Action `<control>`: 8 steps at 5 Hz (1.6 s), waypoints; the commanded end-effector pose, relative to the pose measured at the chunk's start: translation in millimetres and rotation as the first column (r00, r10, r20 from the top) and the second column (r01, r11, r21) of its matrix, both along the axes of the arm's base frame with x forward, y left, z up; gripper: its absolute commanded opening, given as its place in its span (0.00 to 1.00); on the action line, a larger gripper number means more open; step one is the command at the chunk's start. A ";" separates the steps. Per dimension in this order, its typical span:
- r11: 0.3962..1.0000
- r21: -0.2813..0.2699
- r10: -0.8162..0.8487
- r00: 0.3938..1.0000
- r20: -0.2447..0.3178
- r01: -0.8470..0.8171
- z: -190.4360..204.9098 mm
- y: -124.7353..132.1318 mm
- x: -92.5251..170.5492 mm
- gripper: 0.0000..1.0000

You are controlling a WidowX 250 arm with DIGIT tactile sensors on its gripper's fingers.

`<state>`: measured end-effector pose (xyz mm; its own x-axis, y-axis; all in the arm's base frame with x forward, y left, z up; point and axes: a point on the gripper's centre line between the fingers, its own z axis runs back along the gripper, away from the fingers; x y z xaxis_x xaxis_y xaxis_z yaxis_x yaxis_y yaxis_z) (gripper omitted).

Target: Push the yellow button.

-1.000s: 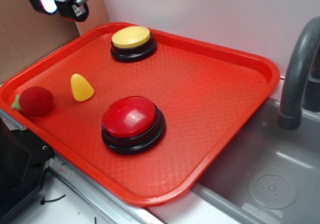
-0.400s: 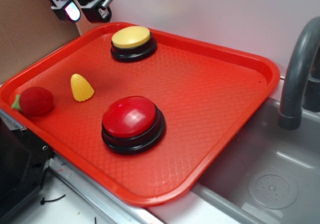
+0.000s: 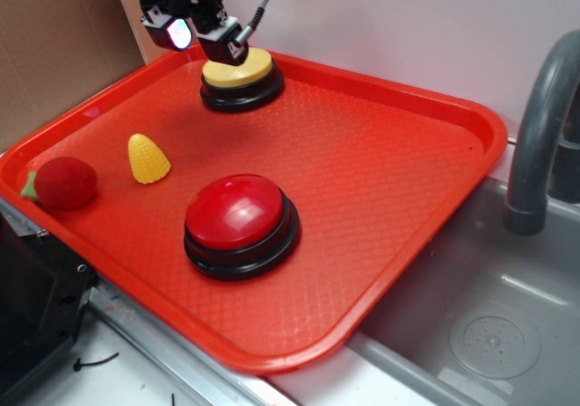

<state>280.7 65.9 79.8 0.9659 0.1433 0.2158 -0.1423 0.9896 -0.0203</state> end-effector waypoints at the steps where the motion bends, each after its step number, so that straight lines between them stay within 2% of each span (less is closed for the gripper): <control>1: 1.000 0.031 -0.006 1.000 0.007 0.006 -2.4 9.1 34.4 1.00; 2: 0.999 0.040 -0.005 1.000 -0.027 0.006 -15.4 10.2 36.2 1.00; 4: 0.998 0.069 -0.002 1.000 -0.022 0.004 -12.3 4.7 20.5 1.00; 5: 0.997 0.072 -0.002 1.000 0.018 0.001 14.8 -0.6 6.9 1.00; 6: 0.999 0.051 0.013 0.999 0.047 -0.015 40.9 -0.7 -7.5 1.00; 7: 0.998 0.045 0.046 0.998 0.041 -0.047 55.3 2.6 -16.9 1.00; 8: 0.995 0.075 0.053 0.997 0.062 -0.058 60.8 4.1 -26.0 1.00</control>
